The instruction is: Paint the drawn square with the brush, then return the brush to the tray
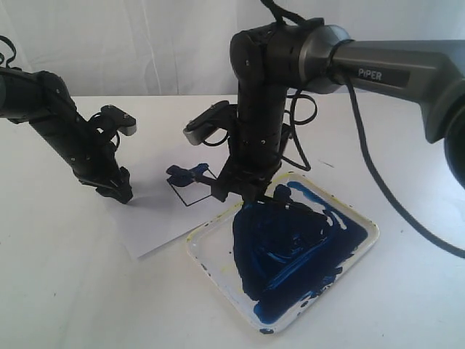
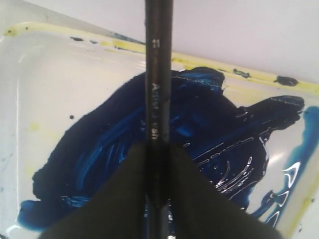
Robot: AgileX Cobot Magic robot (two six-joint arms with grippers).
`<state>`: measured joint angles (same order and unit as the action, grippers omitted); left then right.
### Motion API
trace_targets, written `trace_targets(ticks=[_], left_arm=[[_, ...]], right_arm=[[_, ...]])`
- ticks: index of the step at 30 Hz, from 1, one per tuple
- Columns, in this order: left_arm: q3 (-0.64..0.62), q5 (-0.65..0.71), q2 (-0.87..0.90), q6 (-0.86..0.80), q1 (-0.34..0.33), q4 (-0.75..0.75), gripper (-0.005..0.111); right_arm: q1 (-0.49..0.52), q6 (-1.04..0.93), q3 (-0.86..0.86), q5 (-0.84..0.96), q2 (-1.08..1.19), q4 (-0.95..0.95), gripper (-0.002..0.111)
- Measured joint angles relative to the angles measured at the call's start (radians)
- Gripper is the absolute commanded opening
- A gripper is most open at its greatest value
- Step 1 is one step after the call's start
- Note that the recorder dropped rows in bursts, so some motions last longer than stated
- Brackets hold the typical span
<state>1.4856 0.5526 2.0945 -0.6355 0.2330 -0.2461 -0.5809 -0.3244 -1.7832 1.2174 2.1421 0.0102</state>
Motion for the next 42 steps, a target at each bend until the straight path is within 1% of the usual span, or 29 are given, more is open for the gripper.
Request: trace_targets(ticks=[11, 18, 29, 42], left_arm=[[0.000, 0.000, 0.000, 0.000, 0.000, 0.000, 0.062], [0.000, 0.000, 0.000, 0.000, 0.000, 0.000, 0.062], [0.000, 0.000, 0.000, 0.000, 0.000, 0.000, 0.062], [0.000, 0.000, 0.000, 0.043, 0.000, -0.002, 0.062]], right_arm=[[-0.001, 0.014, 0.000, 0.000, 0.020, 0.000, 0.000], [-0.001, 0.019, 0.059, -0.004, 0.020, -0.010, 0.000], [-0.001, 0.019, 0.063, -0.004, 0.018, -0.010, 0.000], [-0.001, 0.011, 0.129, -0.004, -0.025, -0.010, 0.000]])
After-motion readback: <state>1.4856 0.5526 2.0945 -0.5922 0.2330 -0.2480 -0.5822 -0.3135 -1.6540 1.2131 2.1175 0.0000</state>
